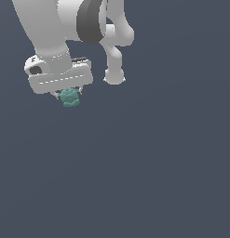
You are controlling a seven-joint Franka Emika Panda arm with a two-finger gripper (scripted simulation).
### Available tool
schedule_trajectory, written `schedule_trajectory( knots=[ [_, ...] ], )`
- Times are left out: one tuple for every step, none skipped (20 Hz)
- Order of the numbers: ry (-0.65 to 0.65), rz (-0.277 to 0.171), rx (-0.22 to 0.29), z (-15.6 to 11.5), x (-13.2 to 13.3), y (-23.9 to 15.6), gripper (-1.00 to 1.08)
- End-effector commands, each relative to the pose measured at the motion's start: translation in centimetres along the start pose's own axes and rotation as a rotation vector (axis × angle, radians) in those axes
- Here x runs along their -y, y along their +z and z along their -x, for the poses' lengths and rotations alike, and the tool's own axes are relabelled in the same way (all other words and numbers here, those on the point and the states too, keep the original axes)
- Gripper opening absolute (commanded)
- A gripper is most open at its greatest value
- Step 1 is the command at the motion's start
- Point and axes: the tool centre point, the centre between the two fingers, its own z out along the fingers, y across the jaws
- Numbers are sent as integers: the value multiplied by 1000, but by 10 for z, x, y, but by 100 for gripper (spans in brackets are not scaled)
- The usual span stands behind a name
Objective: Pick up the object and move it to a goal position.
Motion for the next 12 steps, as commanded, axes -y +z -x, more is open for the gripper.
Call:
schedule_trajectory(
  knots=[
    [0,-1,1,4,-7,-26,-100],
    [0,-1,1,5,-9,-37,-100],
    [0,-1,1,6,-12,-47,-100],
    [0,-1,1,7,-15,-57,-100],
    [0,-1,1,8,-18,-67,-100],
    [0,-1,1,9,-20,-77,-100],
    [0,-1,1,10,-23,-88,-100],
    [0,-1,1,11,-26,-97,-100],
    [-1,0,1,12,-28,-107,-100],
    [-1,0,1,13,-31,-116,-100],
    [-1,0,1,14,-34,-125,-100],
    [-1,0,1,15,-36,-133,-100]
  ],
)
